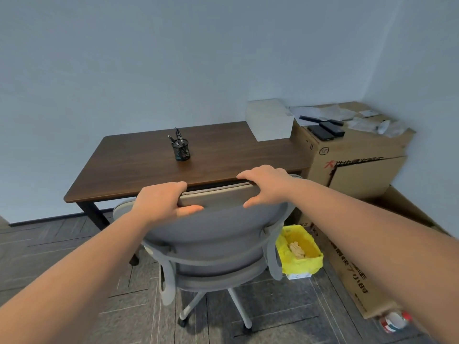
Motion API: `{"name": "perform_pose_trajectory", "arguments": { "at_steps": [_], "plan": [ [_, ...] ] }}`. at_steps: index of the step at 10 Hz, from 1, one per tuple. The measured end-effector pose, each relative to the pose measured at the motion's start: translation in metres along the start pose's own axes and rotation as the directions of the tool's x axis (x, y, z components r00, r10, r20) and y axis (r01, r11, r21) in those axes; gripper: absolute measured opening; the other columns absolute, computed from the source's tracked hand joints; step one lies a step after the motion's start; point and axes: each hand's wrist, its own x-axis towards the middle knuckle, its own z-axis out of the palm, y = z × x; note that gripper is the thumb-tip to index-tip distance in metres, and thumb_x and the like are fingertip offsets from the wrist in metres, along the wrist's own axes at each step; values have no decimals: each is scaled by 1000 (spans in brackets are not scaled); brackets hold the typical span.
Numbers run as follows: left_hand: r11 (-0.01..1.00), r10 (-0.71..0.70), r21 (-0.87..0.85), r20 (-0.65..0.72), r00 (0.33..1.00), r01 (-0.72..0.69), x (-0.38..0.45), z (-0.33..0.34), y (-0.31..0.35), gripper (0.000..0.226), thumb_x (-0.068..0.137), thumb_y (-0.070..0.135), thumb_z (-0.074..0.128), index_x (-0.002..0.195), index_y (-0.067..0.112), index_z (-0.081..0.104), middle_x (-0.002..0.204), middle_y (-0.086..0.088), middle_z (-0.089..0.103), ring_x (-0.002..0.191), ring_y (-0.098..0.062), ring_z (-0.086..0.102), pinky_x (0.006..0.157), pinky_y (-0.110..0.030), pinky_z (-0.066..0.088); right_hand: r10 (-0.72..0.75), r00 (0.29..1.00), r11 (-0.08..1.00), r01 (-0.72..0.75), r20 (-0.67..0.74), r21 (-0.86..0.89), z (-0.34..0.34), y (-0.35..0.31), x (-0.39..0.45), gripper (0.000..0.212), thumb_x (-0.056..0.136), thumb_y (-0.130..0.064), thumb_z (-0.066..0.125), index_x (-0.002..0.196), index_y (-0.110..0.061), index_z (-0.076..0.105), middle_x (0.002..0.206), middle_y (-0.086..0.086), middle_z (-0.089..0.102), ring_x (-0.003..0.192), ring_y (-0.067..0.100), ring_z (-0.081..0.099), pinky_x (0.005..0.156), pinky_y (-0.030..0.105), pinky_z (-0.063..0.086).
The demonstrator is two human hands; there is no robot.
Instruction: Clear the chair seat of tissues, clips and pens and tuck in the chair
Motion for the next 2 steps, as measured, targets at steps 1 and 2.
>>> {"name": "perform_pose_trajectory", "arguments": {
  "at_steps": [1, 2],
  "plan": [
    [1000, -18, 3, 15, 1000, 18, -3, -1, -2, 63, 58, 87, 18, 70, 27, 33, 62, 13, 45, 60, -11, 47, 44, -26, 29, -27, 988, 991, 46, -149, 123, -31, -6, -48, 61, 87, -46, 60, 142, -34, 36, 145, -8, 44, 135, 14, 39, 111, 43, 37],
    [1000, -19, 10, 18, 1000, 19, -2, -2, 0, 59, 67, 84, 33, 71, 25, 35, 60, 13, 43, 58, -11, 45, 44, -26, 28, 28, 916, 897, 153, -399, 415, -72, -16, -129, 37, 84, -51, 59, 121, -48, 54, 123, -26, 59, 114, -5, 55, 99, 22, 47]
  ]
}}
